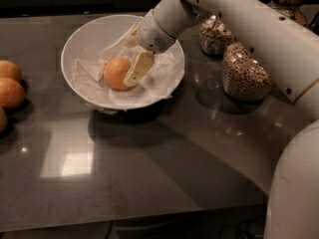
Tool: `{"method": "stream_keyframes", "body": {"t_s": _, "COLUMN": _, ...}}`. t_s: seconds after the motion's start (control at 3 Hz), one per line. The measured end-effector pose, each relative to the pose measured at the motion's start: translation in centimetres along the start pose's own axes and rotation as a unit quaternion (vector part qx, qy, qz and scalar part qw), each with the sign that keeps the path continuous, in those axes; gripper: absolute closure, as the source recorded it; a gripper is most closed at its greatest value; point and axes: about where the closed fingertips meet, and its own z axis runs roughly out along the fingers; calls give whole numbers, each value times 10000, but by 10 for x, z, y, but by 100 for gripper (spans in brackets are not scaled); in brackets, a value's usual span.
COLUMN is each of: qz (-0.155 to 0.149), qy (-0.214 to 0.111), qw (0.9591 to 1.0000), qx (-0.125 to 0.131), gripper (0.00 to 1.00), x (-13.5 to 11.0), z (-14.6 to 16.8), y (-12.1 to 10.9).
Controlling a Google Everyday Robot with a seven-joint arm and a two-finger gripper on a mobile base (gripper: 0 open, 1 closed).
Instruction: Pick orange from white bowl
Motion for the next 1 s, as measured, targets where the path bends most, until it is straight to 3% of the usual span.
{"method": "stream_keyframes", "body": {"t_s": 1.0, "qz": -239, "qy": 439, "qw": 9987, "qx": -97, "gripper": 18, "x": 0, "z": 27, "y": -2}}
